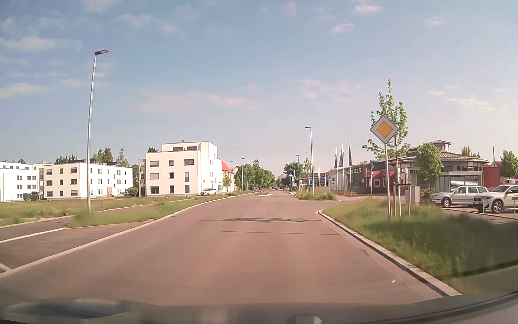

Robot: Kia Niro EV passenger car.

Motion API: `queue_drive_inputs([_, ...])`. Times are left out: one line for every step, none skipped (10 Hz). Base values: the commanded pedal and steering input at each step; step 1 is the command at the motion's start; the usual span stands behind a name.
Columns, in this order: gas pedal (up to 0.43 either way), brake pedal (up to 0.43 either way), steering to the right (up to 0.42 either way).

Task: Follow the waypoints while adhering to traffic rules and regulations

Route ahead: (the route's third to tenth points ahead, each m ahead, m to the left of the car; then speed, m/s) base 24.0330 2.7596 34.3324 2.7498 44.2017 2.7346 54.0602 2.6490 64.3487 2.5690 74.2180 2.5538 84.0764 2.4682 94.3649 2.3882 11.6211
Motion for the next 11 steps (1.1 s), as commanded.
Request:
queue_drive_inputs([0.067, 0.0, -0.003])
queue_drive_inputs([0.067, 0.0, -0.003])
queue_drive_inputs([0.067, 0.0, -0.003])
queue_drive_inputs([0.067, 0.0, -0.003])
queue_drive_inputs([0.067, 0.0, -0.003])
queue_drive_inputs([0.067, 0.0, -0.003])
queue_drive_inputs([0.067, 0.0, -0.002])
queue_drive_inputs([0.067, 0.0, -0.001])
queue_drive_inputs([0.067, 0.0, -0.001])
queue_drive_inputs([0.067, 0.0, -0.001])
queue_drive_inputs([0.067, 0.0, 0.0])
